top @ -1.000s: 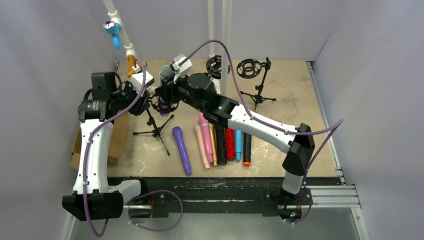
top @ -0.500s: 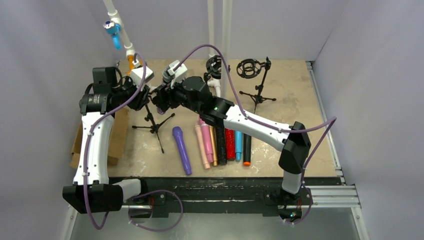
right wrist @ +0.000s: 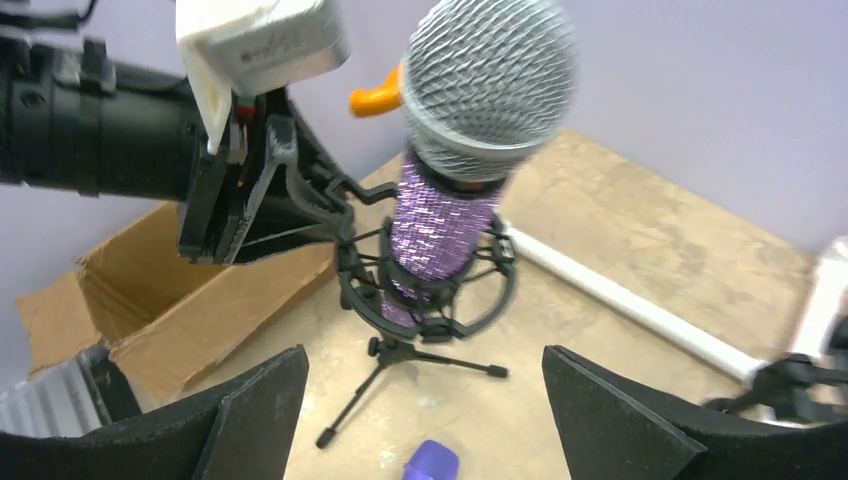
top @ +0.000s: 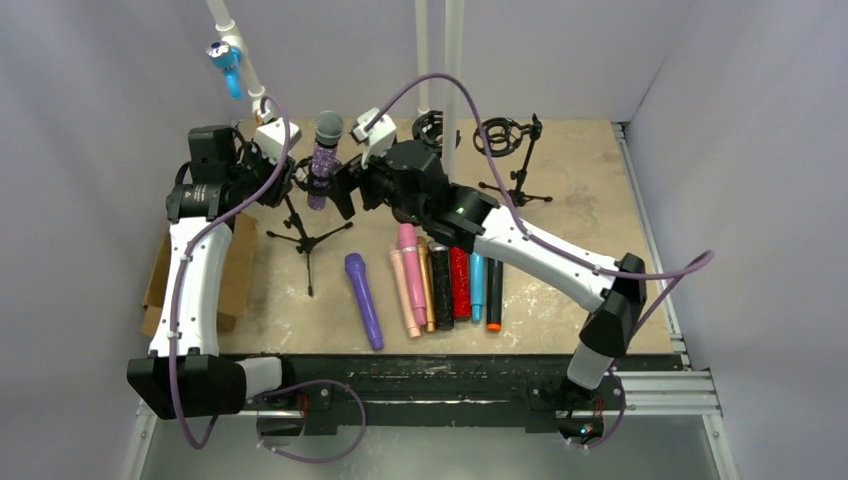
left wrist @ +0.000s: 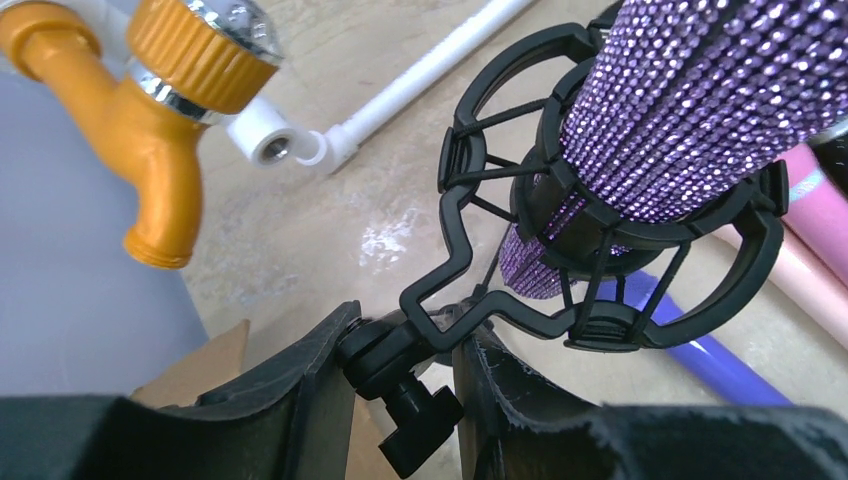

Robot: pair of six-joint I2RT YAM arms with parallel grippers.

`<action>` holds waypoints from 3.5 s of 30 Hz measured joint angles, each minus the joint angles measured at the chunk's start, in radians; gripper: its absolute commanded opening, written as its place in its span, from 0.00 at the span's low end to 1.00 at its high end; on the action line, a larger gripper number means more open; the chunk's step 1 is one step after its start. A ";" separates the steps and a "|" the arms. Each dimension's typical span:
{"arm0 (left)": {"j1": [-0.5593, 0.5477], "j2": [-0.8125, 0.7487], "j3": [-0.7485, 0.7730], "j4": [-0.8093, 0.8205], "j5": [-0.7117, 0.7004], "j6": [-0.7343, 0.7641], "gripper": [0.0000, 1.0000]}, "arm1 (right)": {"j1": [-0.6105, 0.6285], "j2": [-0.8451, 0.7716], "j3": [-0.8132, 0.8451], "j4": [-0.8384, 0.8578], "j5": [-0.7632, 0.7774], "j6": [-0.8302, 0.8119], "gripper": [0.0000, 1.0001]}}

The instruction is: Attach the microphones to the stand

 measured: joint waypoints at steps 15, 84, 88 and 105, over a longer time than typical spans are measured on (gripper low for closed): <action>0.017 0.020 -0.047 0.159 -0.051 -0.109 0.11 | -0.200 -0.212 -0.229 -0.026 0.151 0.021 0.80; -0.002 -0.097 -0.420 0.229 0.089 -0.204 0.11 | -0.091 0.214 -0.219 0.463 0.503 -0.111 0.00; -0.002 -0.098 -0.416 0.219 0.092 -0.213 0.33 | -0.074 0.189 -0.225 0.465 0.483 -0.094 0.00; 0.068 -0.266 -0.348 0.174 0.100 -0.359 0.53 | -0.085 0.189 -0.259 0.416 0.541 -0.040 0.58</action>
